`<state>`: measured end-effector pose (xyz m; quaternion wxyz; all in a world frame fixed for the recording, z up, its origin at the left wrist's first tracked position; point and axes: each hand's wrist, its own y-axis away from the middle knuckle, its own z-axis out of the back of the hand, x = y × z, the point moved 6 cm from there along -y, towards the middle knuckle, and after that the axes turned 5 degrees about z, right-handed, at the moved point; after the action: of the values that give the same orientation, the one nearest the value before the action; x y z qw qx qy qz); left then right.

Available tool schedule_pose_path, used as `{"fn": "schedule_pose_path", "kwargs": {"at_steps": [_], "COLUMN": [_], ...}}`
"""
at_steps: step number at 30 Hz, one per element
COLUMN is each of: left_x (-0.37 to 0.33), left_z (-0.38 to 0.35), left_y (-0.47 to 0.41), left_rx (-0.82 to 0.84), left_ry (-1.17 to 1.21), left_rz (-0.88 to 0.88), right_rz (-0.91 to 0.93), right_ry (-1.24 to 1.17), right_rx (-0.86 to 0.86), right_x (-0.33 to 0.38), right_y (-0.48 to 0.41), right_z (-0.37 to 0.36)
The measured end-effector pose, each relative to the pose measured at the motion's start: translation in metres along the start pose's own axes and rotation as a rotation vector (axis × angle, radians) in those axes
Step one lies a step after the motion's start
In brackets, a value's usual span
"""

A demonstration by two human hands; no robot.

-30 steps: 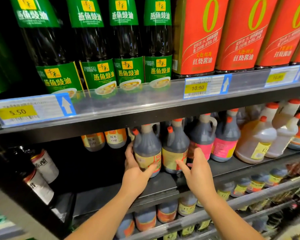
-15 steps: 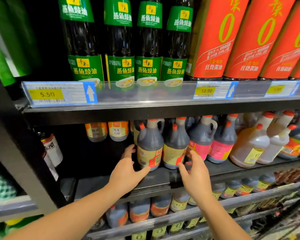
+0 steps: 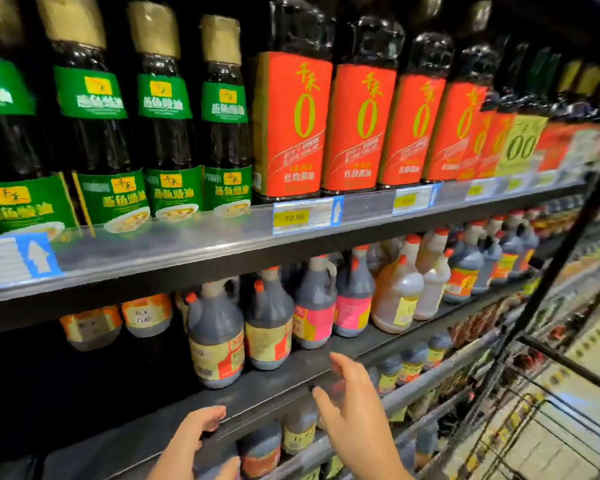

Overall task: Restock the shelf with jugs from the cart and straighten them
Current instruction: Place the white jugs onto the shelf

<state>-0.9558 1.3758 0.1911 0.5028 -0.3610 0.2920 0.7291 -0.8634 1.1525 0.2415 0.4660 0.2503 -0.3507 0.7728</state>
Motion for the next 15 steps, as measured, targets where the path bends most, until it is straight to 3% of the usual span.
{"fn": "schedule_pose_path", "kwargs": {"at_steps": [3,8,15], "left_x": [-0.021,-0.046,-0.062], "left_z": [-0.048,-0.139,-0.306], "left_y": [-0.003,0.012,0.021], "left_rx": [0.131,0.192,0.544], "left_ry": [-0.007,0.01,-0.122], "left_rz": [-0.08,-0.207,-0.265], "right_rz": [-0.087,-0.297,-0.575], "right_ry": [-0.019,0.012,0.053], "right_rx": [-0.051,-0.159,-0.279], "right_x": [-0.028,-0.092,-0.211], "right_y": [0.025,0.084,0.183], "right_z": [0.023,0.059,0.091]}}
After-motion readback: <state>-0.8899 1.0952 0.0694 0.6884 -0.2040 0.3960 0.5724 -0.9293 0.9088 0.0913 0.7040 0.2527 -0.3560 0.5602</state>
